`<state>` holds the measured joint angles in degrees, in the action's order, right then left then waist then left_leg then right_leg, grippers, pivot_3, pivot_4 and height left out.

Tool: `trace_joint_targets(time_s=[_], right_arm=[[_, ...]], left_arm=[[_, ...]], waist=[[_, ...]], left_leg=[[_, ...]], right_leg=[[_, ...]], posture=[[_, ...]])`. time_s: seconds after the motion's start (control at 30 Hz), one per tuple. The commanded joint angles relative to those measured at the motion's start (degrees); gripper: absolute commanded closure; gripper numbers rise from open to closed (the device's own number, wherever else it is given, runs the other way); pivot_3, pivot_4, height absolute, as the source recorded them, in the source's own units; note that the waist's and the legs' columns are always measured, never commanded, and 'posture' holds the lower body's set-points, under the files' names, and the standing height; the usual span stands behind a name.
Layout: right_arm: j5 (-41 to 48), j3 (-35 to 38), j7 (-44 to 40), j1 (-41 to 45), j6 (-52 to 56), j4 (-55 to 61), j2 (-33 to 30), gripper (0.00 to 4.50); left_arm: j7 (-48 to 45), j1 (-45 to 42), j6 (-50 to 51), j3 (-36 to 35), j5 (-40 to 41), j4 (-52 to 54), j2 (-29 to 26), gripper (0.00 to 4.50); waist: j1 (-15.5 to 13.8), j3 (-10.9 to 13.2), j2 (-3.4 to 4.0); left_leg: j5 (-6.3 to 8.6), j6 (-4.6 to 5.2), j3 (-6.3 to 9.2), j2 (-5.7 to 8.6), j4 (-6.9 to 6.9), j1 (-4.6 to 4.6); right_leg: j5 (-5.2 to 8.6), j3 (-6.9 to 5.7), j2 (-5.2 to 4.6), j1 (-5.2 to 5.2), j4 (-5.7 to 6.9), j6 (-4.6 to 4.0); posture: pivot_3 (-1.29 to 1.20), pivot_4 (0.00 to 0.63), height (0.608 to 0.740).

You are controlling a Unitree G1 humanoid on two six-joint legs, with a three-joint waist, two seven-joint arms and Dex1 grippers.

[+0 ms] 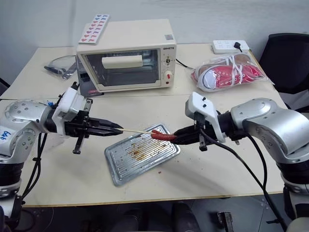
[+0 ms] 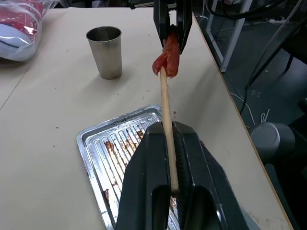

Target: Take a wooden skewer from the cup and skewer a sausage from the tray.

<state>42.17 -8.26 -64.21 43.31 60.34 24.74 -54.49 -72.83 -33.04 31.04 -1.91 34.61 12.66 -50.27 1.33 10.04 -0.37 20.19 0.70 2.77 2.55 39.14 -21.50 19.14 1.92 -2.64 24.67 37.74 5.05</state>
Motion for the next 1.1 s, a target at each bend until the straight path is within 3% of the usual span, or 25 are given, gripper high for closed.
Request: trace_joint_targets(time_s=[0.03, 1.03, 1.07, 1.1], right_arm=[[1.89, 2.0, 0.42, 1.42, 0.31, 2.42, 0.61, 4.23], [4.12, 2.41, 6.27, 6.84, 5.79, 0.67, 7.43, 4.23], [4.21, 2.46, 6.21, 6.78, 5.89, 0.72, 7.34, 3.6], [4.42, 2.59, 6.11, 6.67, 6.1, 0.75, 7.17, 3.5]], left_arm=[[0.04, -1.07, -0.69, -0.4, 0.3, 0.8, 0.46, 4.5], [3.59, -2.4, 0.18, 1.08, 0.25, 2.03, 5.35, 4.5], [3.56, -2.41, 0.12, 1.08, 0.18, 1.92, 5.34, 4.5], [3.5, -2.35, 0.01, 1.06, 0.07, 1.79, 5.3, 4.5]], waist=[[0.01, 0.0, 0.0], [0.05, 0.0, 0.0], [0.06, 0.0, 0.0], [0.05, 0.0, 0.0]], left_leg=[[0.0, 0.0, 0.0, 0.0, 0.0, 0.0], [-0.01, -0.01, 0.0, 0.01, 0.03, 0.0], [-0.01, -0.01, 0.01, 0.01, 0.03, 0.0], [0.0, -0.01, 0.0, 0.0, 0.02, 0.0]], right_leg=[[0.0, 0.0, 0.0, 0.0, 0.0, 0.0], [0.0, -0.01, 0.0, 0.01, 0.09, 0.0], [0.0, -0.01, 0.0, 0.0, 0.09, 0.0], [0.0, -0.01, 0.0, 0.0, 0.09, 0.0]], posture=[[0.0, 0.15, 0.74], [0.0, 0.15, 0.74], [0.0, 0.15, 0.74], [0.0, 0.15, 0.74]])
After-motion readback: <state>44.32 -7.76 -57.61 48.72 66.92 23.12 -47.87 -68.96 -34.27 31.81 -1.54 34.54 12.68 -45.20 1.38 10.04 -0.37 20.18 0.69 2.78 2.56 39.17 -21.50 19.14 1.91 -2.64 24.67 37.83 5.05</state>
